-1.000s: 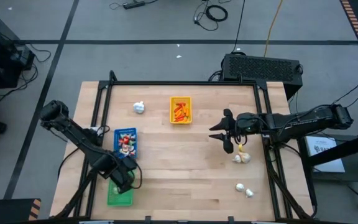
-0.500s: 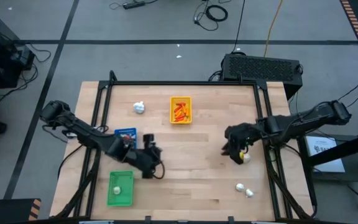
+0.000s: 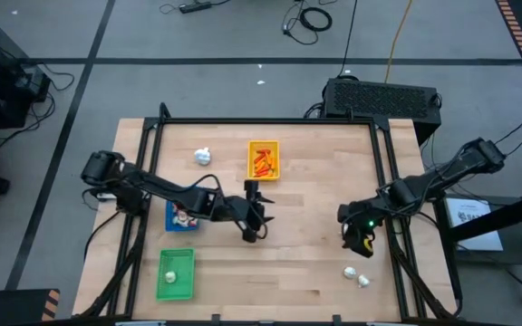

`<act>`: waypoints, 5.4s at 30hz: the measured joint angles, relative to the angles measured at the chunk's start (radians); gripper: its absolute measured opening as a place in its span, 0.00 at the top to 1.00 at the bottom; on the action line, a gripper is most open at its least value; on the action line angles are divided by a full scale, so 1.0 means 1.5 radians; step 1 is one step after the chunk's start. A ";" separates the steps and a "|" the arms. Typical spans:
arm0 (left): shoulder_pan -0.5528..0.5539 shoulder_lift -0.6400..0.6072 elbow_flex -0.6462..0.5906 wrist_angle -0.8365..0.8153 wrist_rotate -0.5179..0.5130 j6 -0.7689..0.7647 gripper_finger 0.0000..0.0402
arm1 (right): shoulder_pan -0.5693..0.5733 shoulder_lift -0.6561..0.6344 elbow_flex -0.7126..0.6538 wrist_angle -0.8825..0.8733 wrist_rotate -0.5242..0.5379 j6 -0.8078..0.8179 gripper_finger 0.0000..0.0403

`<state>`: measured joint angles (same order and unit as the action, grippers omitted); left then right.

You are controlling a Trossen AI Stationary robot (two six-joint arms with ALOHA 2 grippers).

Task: Sort produce into baskets
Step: Put the garlic into the green bin

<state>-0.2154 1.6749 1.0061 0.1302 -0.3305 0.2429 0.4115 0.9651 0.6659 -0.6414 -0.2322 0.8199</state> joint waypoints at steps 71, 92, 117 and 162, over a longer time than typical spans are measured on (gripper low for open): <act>0.053 0.036 0.000 0.113 0.096 0.091 0.43 | 0.181 0.389 0.097 -0.022 -0.034 0.472 0.23; 0.057 0.036 0.000 0.104 0.096 0.087 0.43 | 0.210 0.425 0.077 0.101 -0.050 0.553 0.63; 0.056 0.036 -0.001 0.166 0.195 0.069 0.43 | 0.152 0.284 0.072 0.173 0.251 0.302 0.69; -0.004 0.103 0.000 0.457 0.240 0.279 0.43 | 0.015 0.167 0.074 0.480 0.381 -0.047 0.69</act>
<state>-0.2214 1.8295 1.0063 0.8164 0.0293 0.6621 0.4347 1.2156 0.7769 0.0793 0.3387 0.7493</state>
